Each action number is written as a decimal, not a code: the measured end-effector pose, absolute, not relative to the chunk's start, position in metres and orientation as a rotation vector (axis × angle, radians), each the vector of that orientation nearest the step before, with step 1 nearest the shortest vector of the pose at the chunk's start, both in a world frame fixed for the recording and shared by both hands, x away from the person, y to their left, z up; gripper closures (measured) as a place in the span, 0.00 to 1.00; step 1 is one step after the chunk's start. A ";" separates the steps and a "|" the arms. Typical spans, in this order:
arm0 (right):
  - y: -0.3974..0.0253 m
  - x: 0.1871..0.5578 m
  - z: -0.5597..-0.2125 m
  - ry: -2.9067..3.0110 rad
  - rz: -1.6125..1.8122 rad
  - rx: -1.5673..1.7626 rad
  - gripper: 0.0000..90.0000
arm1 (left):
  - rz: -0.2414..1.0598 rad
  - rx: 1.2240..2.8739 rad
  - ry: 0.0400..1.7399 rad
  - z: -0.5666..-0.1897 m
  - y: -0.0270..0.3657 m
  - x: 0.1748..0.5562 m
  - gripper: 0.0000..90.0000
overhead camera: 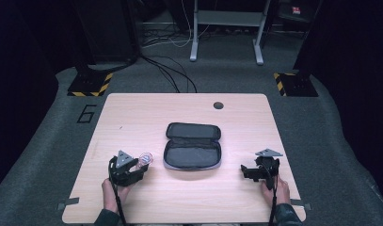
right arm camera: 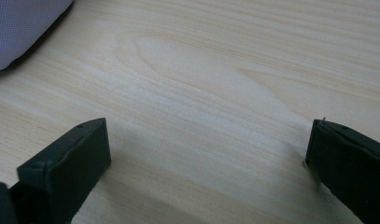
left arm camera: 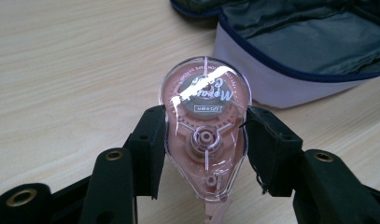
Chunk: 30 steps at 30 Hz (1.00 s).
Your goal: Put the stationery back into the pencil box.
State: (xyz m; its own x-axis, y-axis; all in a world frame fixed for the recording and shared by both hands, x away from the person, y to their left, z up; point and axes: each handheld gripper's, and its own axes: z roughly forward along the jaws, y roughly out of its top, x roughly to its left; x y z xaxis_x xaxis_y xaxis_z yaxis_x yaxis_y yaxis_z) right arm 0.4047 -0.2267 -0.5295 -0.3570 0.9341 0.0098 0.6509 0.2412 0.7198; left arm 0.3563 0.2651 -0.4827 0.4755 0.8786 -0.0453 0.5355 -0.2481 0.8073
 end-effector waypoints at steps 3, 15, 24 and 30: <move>-0.227 0.405 -0.530 2.097 0.898 1.449 0.00 | 0.546 1.920 1.170 -0.479 0.263 0.356 0.56; -0.227 0.405 -0.530 2.096 0.899 1.449 0.00 | 0.552 1.962 1.091 -0.463 0.248 0.362 0.56; -0.227 0.405 -0.530 2.097 0.901 1.449 0.00 | 0.542 1.999 1.033 -0.452 0.233 0.371 0.56; -0.227 0.405 -0.529 2.096 0.900 1.449 0.00 | 0.542 1.999 1.001 -0.448 0.218 0.379 0.56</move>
State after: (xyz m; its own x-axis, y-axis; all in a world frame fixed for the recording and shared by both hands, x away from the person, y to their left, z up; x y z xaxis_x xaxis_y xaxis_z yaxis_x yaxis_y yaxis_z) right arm 0.4048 -0.2268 -0.5294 -0.3576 0.9338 0.0104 0.6507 0.2412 0.7200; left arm 0.3789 0.2185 -0.4481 0.5920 0.8058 0.0169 0.4548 -0.3513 0.8184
